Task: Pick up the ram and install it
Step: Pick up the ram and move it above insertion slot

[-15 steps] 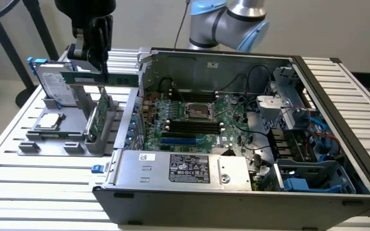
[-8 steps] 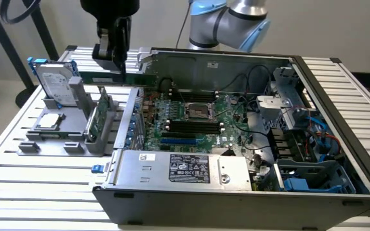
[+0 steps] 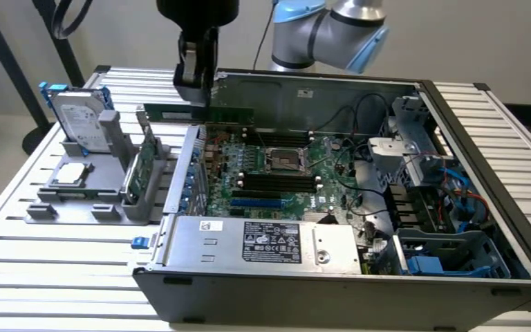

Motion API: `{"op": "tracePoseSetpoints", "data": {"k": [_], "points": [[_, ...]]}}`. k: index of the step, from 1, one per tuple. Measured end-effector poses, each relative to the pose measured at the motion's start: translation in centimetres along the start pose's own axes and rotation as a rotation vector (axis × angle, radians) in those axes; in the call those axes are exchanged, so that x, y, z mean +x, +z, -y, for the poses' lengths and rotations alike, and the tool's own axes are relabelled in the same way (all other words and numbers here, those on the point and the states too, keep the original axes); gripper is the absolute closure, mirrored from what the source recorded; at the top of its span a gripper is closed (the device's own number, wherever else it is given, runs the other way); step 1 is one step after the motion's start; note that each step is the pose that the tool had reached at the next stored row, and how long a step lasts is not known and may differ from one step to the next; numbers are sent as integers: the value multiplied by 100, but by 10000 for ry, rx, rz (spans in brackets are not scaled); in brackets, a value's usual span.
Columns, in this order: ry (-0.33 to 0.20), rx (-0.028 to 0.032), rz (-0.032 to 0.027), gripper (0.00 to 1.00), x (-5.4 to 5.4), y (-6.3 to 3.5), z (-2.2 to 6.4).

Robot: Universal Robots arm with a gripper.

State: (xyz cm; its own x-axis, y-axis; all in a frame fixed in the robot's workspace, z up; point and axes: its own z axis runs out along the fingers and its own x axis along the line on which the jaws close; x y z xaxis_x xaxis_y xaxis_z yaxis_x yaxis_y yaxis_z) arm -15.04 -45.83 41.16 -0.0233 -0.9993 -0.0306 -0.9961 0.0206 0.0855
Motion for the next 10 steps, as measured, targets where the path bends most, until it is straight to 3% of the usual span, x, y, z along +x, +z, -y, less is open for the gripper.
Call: {"op": "tracePoseSetpoints", "data": {"k": [7,10], "points": [[-13,-1,-2,86,-11,-22,313],[-11,-1,-13,86,-48,-16,400]]}}
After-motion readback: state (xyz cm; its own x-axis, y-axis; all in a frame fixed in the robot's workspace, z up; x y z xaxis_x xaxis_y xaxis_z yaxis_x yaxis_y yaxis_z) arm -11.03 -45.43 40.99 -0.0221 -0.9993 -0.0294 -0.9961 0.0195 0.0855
